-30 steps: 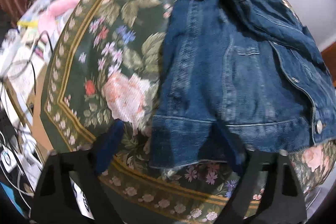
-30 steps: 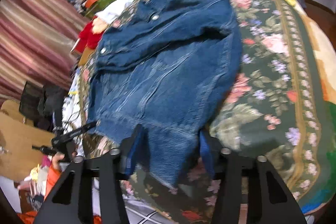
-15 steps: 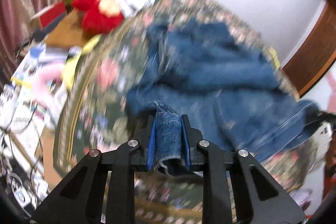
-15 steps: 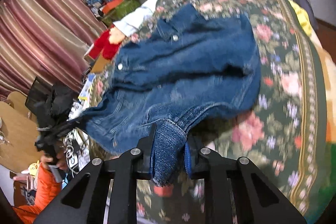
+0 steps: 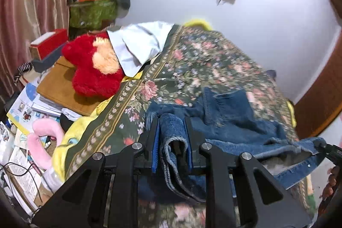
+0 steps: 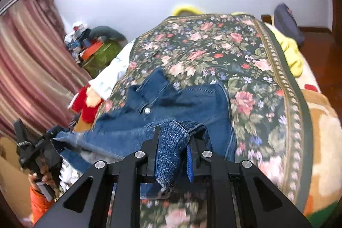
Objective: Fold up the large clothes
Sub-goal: 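Grasp the jacket hem with both tools, then lift the hem with both tools and fold it toward the collar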
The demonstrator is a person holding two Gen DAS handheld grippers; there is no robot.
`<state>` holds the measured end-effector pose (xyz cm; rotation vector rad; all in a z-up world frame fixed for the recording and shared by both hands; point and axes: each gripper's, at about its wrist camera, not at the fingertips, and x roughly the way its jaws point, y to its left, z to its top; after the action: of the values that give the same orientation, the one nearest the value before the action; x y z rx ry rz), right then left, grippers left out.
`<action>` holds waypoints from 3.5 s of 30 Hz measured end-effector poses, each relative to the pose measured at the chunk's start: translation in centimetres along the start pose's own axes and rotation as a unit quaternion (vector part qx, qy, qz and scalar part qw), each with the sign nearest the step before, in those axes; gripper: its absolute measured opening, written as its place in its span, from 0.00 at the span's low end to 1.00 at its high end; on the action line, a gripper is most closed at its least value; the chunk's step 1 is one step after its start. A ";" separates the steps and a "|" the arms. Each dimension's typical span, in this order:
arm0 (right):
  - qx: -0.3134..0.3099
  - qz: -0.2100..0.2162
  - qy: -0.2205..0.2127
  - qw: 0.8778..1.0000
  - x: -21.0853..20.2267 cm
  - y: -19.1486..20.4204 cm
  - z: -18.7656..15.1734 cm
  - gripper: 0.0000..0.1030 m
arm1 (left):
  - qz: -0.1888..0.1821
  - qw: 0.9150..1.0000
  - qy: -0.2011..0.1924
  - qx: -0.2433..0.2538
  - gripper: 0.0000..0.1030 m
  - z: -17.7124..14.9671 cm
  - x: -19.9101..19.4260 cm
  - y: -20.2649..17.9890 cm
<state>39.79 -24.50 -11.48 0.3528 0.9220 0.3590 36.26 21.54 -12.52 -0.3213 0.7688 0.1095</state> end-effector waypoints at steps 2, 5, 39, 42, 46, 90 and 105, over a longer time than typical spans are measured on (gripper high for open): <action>0.009 -0.005 0.012 1.000 2.4 -0.6 1.4 0.16 | 0.020 1.000 0.019 -0.001 0.21 0.5 3.1 0.2; 0.002 -0.025 0.025 0.999 5.7 -0.8 2.7 0.16 | 0.049 0.997 0.057 -0.013 0.21 0.3 7.7 0.6; -0.169 -0.026 0.122 0.978 5.1 3.0 -3.7 0.17 | 0.035 0.965 0.110 0.236 0.83 -7.5 5.2 -8.9; -0.192 -0.027 0.154 0.969 7.7 4.4 -5.4 0.17 | 0.040 0.953 0.135 0.270 0.83 -9.8 8.0 -10.3; -0.214 -0.036 0.189 0.958 11.8 5.2 -6.5 0.17 | 0.043 0.943 0.165 0.286 0.83 -10.6 12.1 -11.2; -0.327 -0.112 0.189 0.919 17.2 7.1 -6.5 0.16 | 0.046 0.978 0.177 0.102 1.00 -6.6 12.0 3.7; -0.232 -0.181 0.160 0.942 7.3 -2.3 -4.9 0.18 | 0.176 0.965 0.119 0.152 1.00 -7.1 6.3 2.6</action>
<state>40.11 -22.61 -20.35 -0.3184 1.1593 0.2853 35.49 21.58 -22.34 0.1005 1.0618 0.2869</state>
